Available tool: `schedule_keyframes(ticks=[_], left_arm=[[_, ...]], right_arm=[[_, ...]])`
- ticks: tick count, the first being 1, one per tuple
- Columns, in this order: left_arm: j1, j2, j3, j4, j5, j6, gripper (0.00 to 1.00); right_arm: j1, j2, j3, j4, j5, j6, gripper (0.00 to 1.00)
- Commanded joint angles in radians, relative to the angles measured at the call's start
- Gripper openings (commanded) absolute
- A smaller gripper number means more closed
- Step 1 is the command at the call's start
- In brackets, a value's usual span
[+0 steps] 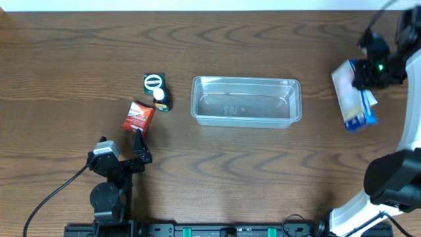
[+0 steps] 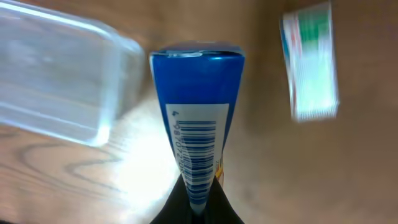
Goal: Pack container
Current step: 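Lift the blue box and carry it over the clear container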
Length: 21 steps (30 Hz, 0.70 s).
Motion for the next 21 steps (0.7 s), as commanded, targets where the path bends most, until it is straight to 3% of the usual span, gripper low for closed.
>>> schedule_keyframes(ticks=[1, 8, 13, 21], left_arm=[[0.004, 0.001, -0.021, -0.035, -0.027, -0.004, 0.98], [0.004, 0.001, -0.021, -0.035, -0.027, -0.005, 0.98], [0.004, 0.001, -0.021, -0.035, -0.027, -0.005, 0.98], [0.004, 0.001, -0.021, -0.035, -0.027, -0.004, 0.98]], right_arm=[[0.132, -0.052, 0.09, 0.0, -0.094, -0.219, 0.01], [0.465, -0.063, 0.103, 0.036, 0.045, -0.582, 0.01], [0.651, -0.048, 0.102, 0.096, 0.233, -0.592, 0.01], [0.727, -0.014, 0.093, 0.09, 0.227, -0.603, 0.01]])
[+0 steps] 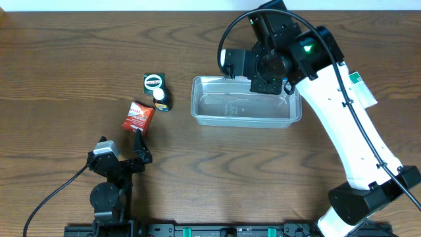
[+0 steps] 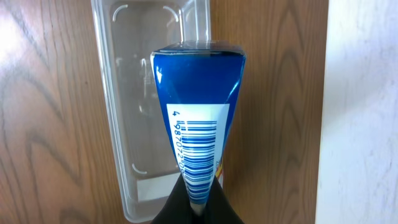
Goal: Pack container
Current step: 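Lift the blue box and carry it over the clear container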
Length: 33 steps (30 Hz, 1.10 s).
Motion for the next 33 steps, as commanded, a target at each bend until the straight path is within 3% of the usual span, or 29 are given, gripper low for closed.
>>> schedule_keyframes(ticks=[1, 15, 33], left_arm=[[0.004, 0.001, -0.021, -0.035, -0.027, -0.004, 0.98], [0.004, 0.001, -0.021, -0.035, -0.027, -0.004, 0.98], [0.004, 0.001, -0.021, -0.035, -0.027, -0.005, 0.98]], right_arm=[[0.006, 0.027, -0.003, -0.012, 0.025, -0.027, 0.01], [-0.008, 0.029, -0.248, 0.117, 0.018, -0.035, 0.01], [-0.066, 0.031, -0.434, 0.296, -0.043, -0.104, 0.01]])
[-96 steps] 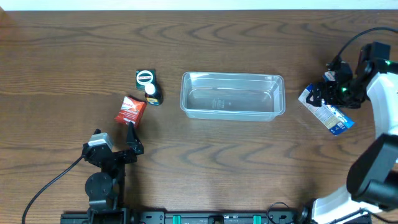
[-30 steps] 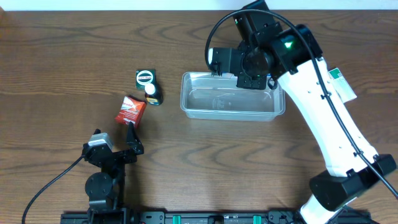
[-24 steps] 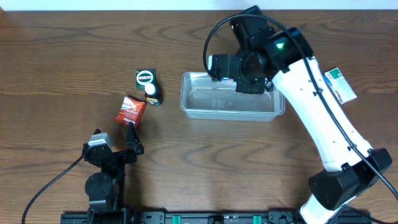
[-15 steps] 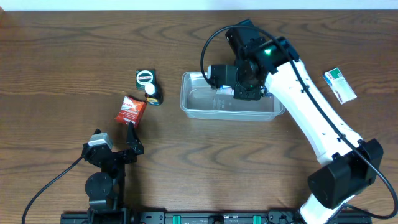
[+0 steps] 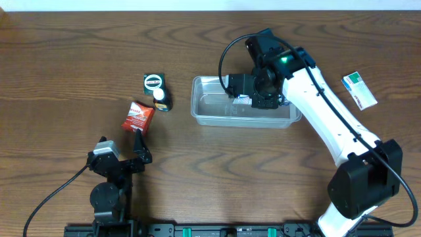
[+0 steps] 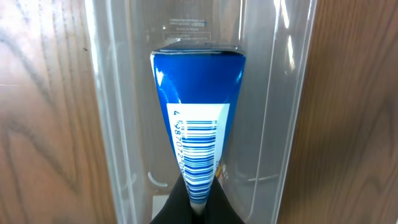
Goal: Pack container
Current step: 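Lift the blue box and carry it over the clear container, then lower the blue box into the container and open the right gripper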
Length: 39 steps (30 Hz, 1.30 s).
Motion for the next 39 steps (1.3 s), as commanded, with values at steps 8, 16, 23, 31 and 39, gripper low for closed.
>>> schedule_keyframes(ticks=[8, 16, 23, 31, 39], left_arm=[[0.004, 0.001, -0.021, -0.036, -0.027, -0.004, 0.98], [0.004, 0.001, -0.021, -0.036, -0.027, -0.004, 0.98], [0.004, 0.001, -0.021, -0.036, -0.026, -0.004, 0.98], [0.004, 0.001, -0.021, -0.036, -0.027, -0.005, 0.98], [0.004, 0.001, -0.021, -0.036, -0.027, -0.004, 0.98]], right_arm=[[-0.015, 0.002, -0.075, 0.103, -0.023, -0.068, 0.01], [-0.02, 0.004, -0.135, 0.15, -0.023, -0.104, 0.01], [-0.025, 0.004, -0.17, 0.182, -0.023, -0.112, 0.01], [-0.031, 0.004, -0.207, 0.213, -0.023, -0.112, 0.01], [-0.031, 0.004, -0.241, 0.236, -0.023, -0.112, 0.01]])
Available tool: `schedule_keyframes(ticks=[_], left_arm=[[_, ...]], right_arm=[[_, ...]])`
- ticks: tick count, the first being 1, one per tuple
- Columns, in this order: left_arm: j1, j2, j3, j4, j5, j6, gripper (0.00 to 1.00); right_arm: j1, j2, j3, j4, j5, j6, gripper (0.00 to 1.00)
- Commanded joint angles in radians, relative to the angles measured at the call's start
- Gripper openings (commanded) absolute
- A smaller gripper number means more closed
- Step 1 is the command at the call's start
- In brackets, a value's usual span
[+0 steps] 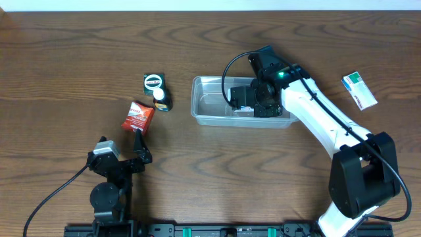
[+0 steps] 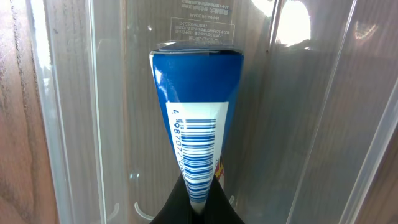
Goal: Pack container
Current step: 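Lower the blue box into the container and open the right gripper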
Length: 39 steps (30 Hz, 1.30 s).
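The clear plastic container point(image 1: 207, 110) lies mid-table, and in the right wrist view its floor point(image 2: 112, 106) fills the frame. My right gripper point(image 1: 253, 100) is down inside its right half, shut on the narrow end of a blue packet point(image 2: 198, 93) with a white barcode panel. Seen from the wrist, the gripper point(image 2: 198, 200) pinches the packet's tip and the packet's wide end points away. Overhead, only a white-blue bit of the packet point(image 1: 241, 100) shows beside the wrist. My left gripper point(image 1: 140, 148) rests at the front left, near a red packet; its jaw state is unclear.
A red snack packet point(image 1: 137, 117), a small dark bottle with a white cap point(image 1: 160, 99) and a black-green round item point(image 1: 153, 81) lie left of the container. A white-green box point(image 1: 358, 89) lies at the far right.
My right gripper has sunk lower into the container with the blue packet; the container walls and floor look larger and closer. The left arm and the loose items have not moved.
First my right gripper held the blue packet at the table's far right, by the white-green box. Then it was over the container's far rim, then above the container's inside. Now it holds the packet low within the container.
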Motion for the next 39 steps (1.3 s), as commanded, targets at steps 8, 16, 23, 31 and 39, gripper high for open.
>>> schedule_keyframes(ticks=[8, 16, 23, 31, 39], left_arm=[[0.004, 0.001, -0.021, -0.036, -0.027, -0.004, 0.98], [0.004, 0.001, -0.021, -0.036, -0.027, -0.004, 0.98], [0.004, 0.001, -0.021, -0.036, -0.027, -0.005, 0.98], [0.004, 0.001, -0.021, -0.036, -0.027, -0.004, 0.98], [0.004, 0.001, -0.021, -0.036, -0.027, -0.004, 0.98]], right_arm=[[-0.008, 0.003, -0.011, 0.014, -0.008, 0.058, 0.22], [0.0, 0.003, -0.01, 0.015, -0.008, 0.118, 0.26], [0.016, -0.009, 0.014, -0.003, -0.008, 0.22, 0.26], [0.029, -0.068, 0.088, -0.103, -0.008, 0.349, 0.26], [0.028, -0.147, 0.149, -0.201, -0.078, 0.405, 0.32]])
